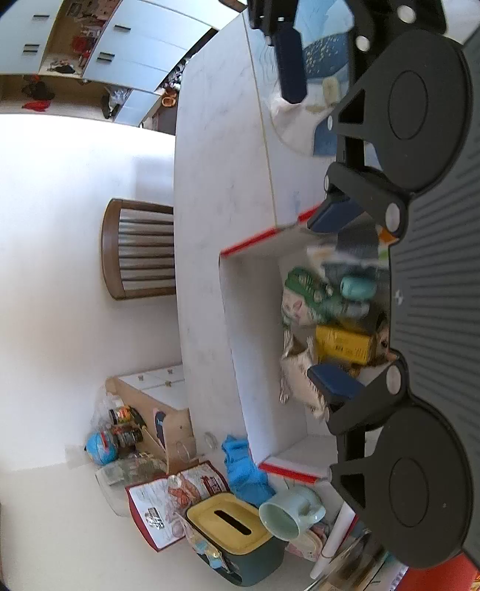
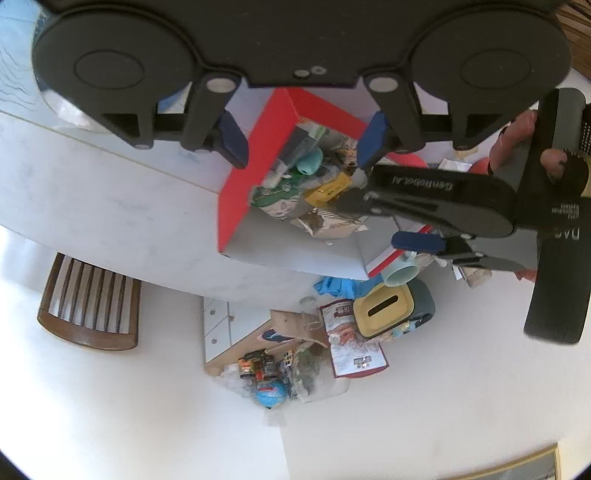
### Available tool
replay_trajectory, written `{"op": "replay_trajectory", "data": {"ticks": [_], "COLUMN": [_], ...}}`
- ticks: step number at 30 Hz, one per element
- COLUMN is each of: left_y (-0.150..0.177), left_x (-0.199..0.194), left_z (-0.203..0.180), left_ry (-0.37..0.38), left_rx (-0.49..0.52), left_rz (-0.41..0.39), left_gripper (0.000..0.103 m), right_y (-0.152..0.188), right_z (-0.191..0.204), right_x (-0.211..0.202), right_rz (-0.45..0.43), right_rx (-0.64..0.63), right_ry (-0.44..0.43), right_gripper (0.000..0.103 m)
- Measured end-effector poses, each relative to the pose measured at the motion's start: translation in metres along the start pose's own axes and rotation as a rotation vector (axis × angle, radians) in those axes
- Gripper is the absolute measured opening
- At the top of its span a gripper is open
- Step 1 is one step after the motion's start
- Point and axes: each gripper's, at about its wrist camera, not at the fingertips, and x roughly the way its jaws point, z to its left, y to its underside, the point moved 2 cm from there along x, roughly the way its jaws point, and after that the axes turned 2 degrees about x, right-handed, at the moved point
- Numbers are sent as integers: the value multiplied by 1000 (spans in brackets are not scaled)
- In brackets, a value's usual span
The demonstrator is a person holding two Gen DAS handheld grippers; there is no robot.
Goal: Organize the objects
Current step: 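Move both tools back over the soap bar and white bead bag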
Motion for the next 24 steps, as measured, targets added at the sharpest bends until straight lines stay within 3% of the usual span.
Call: {"op": "replay_trajectory", "data": {"ticks": [13,18,24], "left_y": [6,7,12], "left_x": [5,9,22], "left_z": [-78,-105,-136], "left_ry": [59,83,112], "left_rx": [49,61,89], "left_rz": [17,18,19], "left_gripper": [84,97,101], "right_y": [39,57,75], "right_z": [-70,-105,-150], "right_x": [-61,-80,-89], "right_rz": [-58,-49,-28], "right_rx": [74,107,176], "right_ry": [64,101,159], "right_gripper": [89,95,96]}}
